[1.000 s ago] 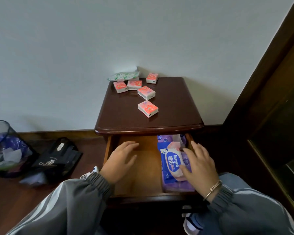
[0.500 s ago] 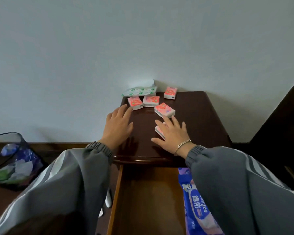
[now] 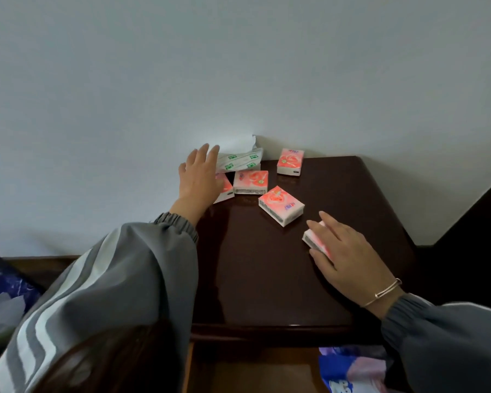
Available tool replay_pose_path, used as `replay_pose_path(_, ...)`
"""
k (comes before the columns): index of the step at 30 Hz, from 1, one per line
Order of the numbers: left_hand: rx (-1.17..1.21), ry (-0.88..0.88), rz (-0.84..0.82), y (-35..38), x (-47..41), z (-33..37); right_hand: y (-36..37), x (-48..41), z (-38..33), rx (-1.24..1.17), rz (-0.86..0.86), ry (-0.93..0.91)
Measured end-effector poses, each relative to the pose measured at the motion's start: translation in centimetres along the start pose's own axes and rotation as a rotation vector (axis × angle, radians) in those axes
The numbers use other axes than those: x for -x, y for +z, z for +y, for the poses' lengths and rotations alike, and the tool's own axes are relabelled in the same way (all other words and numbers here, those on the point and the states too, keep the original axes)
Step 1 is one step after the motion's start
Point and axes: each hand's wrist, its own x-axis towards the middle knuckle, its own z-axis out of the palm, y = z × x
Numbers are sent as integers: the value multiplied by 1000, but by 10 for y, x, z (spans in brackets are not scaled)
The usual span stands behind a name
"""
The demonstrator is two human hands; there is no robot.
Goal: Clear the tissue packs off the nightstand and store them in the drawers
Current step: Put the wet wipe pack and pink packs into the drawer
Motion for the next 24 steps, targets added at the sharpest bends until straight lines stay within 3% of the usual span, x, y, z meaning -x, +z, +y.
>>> replay_pose_path(7,-97,66,-52,5,-33,12,1,2,-2,8,35,3)
replay_pose_path(14,-132,190,280,-7,-22,5,0,1,0,10,67,2)
replay_pose_path(24,-17,306,490,-83,95,2,-4,1,-4,57,34,55)
